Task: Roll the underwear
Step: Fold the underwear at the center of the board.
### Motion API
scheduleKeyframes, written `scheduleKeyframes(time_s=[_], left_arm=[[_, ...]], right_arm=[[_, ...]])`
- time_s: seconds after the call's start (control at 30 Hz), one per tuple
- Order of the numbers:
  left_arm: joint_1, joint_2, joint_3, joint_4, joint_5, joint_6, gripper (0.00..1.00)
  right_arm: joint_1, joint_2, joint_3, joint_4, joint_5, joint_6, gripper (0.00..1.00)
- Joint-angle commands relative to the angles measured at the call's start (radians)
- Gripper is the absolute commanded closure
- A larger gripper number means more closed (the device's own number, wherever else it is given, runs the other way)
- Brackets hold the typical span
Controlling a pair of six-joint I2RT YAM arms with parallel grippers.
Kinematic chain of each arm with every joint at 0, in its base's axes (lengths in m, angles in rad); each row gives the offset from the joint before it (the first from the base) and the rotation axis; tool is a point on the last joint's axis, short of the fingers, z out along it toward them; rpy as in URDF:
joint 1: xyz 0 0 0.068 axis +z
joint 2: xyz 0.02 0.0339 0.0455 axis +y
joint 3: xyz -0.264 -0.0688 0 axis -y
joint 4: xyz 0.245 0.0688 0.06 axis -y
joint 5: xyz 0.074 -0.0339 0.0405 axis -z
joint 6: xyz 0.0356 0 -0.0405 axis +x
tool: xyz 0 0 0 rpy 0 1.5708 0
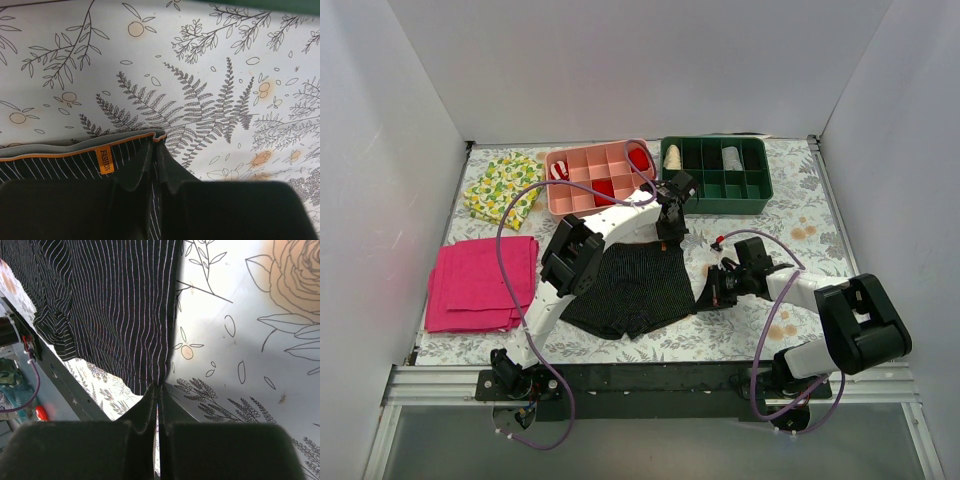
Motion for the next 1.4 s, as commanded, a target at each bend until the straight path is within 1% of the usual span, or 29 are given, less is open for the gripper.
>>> scheduleKeyframes(time_s=[0.0,0.07,0.23,0.3,0.33,0.37,0.57,0.67,0.83,0.97,1.13,1.23,1.27,1.37], left_arm=[[-0.011,0.028,-0.057,0.007,0.036,-0.001,0.99],[-0.011,0.011,-0.071,0.019,0.04,-0.004,1.0],[-0.011,-0.046,-0.088,0.076,0.062,-0.007,1.0],[-0.011,-0.063,-0.076,0.09,0.064,-0.007,1.0],[-0.011,-0.066,-0.068,0.093,0.097,-0.01,1.0],[-0.011,-0.069,-0.06,0.091,0.103,-0.01,1.0],[-0.011,-0.099,-0.008,0.14,0.158,-0.015,1.0],[-0.011,-0.113,0.026,0.157,0.175,-0.015,1.0],[-0.011,-0.142,0.018,0.235,0.218,-0.029,1.0],[-0.011,-0.155,-0.008,0.321,0.287,-0.052,1.0],[-0.01,-0.158,-0.019,0.404,0.336,-0.069,1.0],[-0.004,-0.173,-0.029,0.43,0.353,-0.069,1.0],[0.0,-0.181,-0.04,0.444,0.353,-0.069,1.0],[0.016,-0.227,-0.118,0.485,0.367,-0.067,1.0]], right_arm=[[0.007,-0.017,0.008,-0.021,0.066,-0.017,0.99],[0.005,-0.037,0.01,-0.032,0.084,-0.018,0.99],[0.005,-0.15,0.031,-0.101,0.143,-0.034,0.99],[0.007,-0.196,0.036,-0.124,0.179,-0.034,0.99],[0.005,-0.208,0.044,-0.15,0.196,-0.034,0.99],[0.005,-0.219,0.045,-0.167,0.234,-0.035,0.99],[-0.001,-0.296,0.05,-0.259,0.351,-0.009,0.99],[-0.022,-0.345,0.053,-0.316,0.425,0.018,0.99],[-0.107,-0.411,0.084,-0.411,0.479,0.014,0.99],[-0.163,-0.452,0.142,-0.477,0.479,-0.017,0.99],[-0.176,-0.495,0.243,-0.528,0.485,-0.029,0.99],[-0.176,-0.506,0.261,-0.52,0.401,-0.038,0.99],[-0.176,-0.503,0.269,-0.522,0.344,-0.045,0.99],[-0.171,-0.499,0.272,-0.514,0.246,-0.057,0.99]])
